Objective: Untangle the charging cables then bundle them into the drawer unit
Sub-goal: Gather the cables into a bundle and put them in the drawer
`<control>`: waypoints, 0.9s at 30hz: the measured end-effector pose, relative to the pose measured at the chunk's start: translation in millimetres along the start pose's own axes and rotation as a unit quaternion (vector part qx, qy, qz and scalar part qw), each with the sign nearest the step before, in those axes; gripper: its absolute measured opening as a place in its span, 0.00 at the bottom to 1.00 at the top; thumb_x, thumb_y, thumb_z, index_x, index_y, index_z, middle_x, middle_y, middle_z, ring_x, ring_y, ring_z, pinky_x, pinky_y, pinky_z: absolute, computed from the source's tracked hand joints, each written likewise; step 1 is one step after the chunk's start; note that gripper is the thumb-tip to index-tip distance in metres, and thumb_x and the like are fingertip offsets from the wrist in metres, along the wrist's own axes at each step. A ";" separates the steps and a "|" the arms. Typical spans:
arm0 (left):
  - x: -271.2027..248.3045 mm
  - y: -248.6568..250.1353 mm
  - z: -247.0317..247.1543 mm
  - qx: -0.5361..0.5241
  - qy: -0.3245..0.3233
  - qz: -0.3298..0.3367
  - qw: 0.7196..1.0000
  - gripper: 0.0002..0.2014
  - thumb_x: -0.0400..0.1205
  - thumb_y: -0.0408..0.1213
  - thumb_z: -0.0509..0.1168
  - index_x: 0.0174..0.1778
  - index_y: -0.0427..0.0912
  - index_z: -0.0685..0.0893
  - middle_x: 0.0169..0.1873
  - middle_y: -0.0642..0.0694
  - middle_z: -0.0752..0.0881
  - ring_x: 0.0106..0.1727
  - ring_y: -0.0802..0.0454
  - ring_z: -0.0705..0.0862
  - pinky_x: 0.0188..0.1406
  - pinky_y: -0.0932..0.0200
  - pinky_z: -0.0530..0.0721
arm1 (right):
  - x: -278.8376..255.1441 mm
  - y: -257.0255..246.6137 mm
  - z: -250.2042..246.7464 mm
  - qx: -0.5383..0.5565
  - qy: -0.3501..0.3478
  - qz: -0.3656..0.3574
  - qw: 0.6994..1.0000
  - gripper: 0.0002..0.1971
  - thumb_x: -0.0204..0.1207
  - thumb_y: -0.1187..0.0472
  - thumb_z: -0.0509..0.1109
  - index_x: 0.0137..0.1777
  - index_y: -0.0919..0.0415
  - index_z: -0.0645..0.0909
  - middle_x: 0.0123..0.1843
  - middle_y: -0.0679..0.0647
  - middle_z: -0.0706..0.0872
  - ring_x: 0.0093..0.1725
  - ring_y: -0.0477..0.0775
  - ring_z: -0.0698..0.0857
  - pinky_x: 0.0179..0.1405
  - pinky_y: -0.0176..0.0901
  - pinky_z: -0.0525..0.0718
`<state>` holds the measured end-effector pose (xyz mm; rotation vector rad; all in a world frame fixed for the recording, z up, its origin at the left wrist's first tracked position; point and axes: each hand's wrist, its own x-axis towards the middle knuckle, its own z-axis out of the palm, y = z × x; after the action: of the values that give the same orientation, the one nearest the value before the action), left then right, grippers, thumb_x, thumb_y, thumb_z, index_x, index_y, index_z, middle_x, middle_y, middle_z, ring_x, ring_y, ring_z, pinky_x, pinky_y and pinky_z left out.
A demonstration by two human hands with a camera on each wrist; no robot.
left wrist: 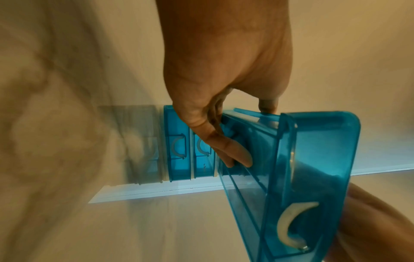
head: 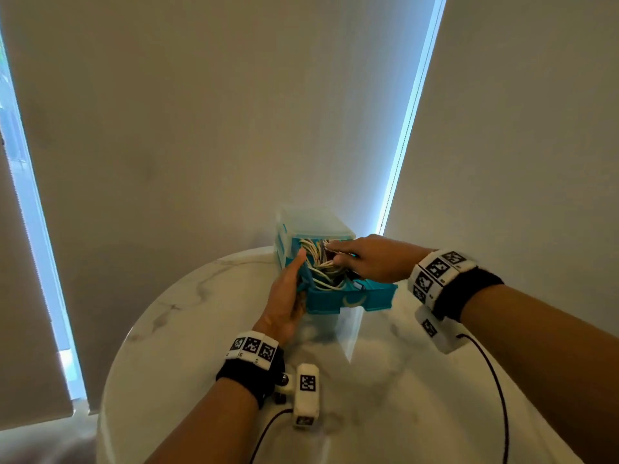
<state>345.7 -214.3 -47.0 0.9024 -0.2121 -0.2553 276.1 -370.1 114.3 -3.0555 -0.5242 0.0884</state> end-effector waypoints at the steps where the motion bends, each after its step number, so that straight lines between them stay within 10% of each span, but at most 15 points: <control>1: 2.1 -2.0 -0.9 -0.003 0.004 0.000 1.000 0.44 0.72 0.69 0.82 0.78 0.45 0.87 0.76 0.26 0.83 0.68 0.31 0.85 0.79 0.22 0.78 | -1.0 1.6 3.8 -0.029 0.008 0.006 1.000 0.19 0.97 0.54 0.58 0.84 0.52 0.76 0.58 0.51 0.84 0.55 0.54 0.82 0.59 0.42 0.75; 5: 1.1 0.3 0.9 0.001 0.033 0.001 0.999 0.44 0.72 0.66 0.84 0.76 0.40 0.87 0.75 0.26 0.85 0.65 0.34 0.83 0.81 0.26 0.76 | 18.8 -3.8 17.3 -0.047 0.008 0.042 0.998 0.16 0.91 0.61 0.60 0.75 0.58 0.80 0.61 0.61 0.87 0.56 0.62 0.82 0.56 0.49 0.76; 9: -14.7 19.9 8.7 0.077 0.035 -0.017 0.996 0.26 0.87 0.59 0.71 0.73 0.44 0.91 0.68 0.36 0.92 0.66 0.35 0.89 0.71 0.37 0.85 | 22.6 0.3 15.7 0.044 -0.041 0.019 0.998 0.34 0.91 0.38 0.63 0.90 0.52 0.62 0.86 0.59 0.76 0.81 0.64 0.78 0.83 0.58 0.74; 13: -12.9 51.8 13.9 0.237 0.074 -0.011 0.969 0.23 0.88 0.52 0.73 0.73 0.40 0.82 0.68 0.33 0.88 0.58 0.43 0.90 0.46 0.51 0.91 | -0.3 11.9 18.9 0.096 -0.044 -0.046 0.993 0.50 0.76 0.23 0.72 0.93 0.40 0.56 0.91 0.45 0.69 0.81 0.52 0.76 0.87 0.57 0.72; 16: 8.6 86.8 18.0 0.484 0.184 0.108 0.848 0.42 0.84 0.53 0.78 0.88 0.47 0.63 0.84 0.38 0.66 0.80 0.36 0.74 0.74 0.38 0.84 | -4.9 19.0 27.8 0.071 -0.042 -0.035 0.996 0.63 0.67 0.21 0.78 0.95 0.38 0.47 0.97 0.44 0.52 0.92 0.55 0.64 0.94 0.62 0.60; 19: 40.4 114.1 29.7 0.688 0.083 0.191 0.695 0.35 0.90 0.60 0.65 0.92 0.57 0.63 0.92 0.43 0.62 0.92 0.37 0.58 0.89 0.33 0.61 | -0.5 21.5 34.0 0.044 -0.018 -0.032 0.998 0.68 0.64 0.24 0.83 0.96 0.44 0.46 0.98 0.44 0.47 0.94 0.56 0.58 0.95 0.57 0.57; 22: 69.5 117.9 39.9 0.800 -0.038 0.107 0.589 0.33 0.94 0.65 0.48 0.94 0.55 0.64 0.95 0.48 0.60 0.95 0.39 0.55 0.92 0.33 0.54 | 1.9 21.7 33.9 0.051 0.059 -0.046 0.996 0.60 0.62 0.22 0.83 0.92 0.44 0.63 0.88 0.47 0.62 0.82 0.56 0.73 0.88 0.52 0.73; 24: 80.2 114.2 44.3 0.829 -0.099 0.063 0.547 0.31 0.97 0.58 0.44 0.94 0.46 0.64 0.95 0.44 0.61 0.95 0.40 0.56 0.93 0.42 0.50 | 2.9 23.9 35.2 0.033 0.106 -0.057 0.992 0.56 0.60 0.18 0.79 0.87 0.43 0.73 0.77 0.46 0.69 0.72 0.53 0.77 0.79 0.50 0.82; 27: 95.2 109.1 35.8 0.815 -0.116 0.079 0.562 0.27 1.00 0.47 0.45 0.94 0.43 0.64 0.95 0.41 0.61 0.95 0.46 0.57 0.92 0.54 0.50 | 6.5 32.1 41.4 0.012 0.150 -0.065 0.987 0.53 0.60 0.14 0.75 0.82 0.44 0.78 0.73 0.44 0.81 0.66 0.50 0.82 0.72 0.52 0.86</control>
<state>439.9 -205.4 68.2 2.7258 -0.8505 0.0970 290.3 -396.9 71.1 -2.9219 -0.6880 -0.3593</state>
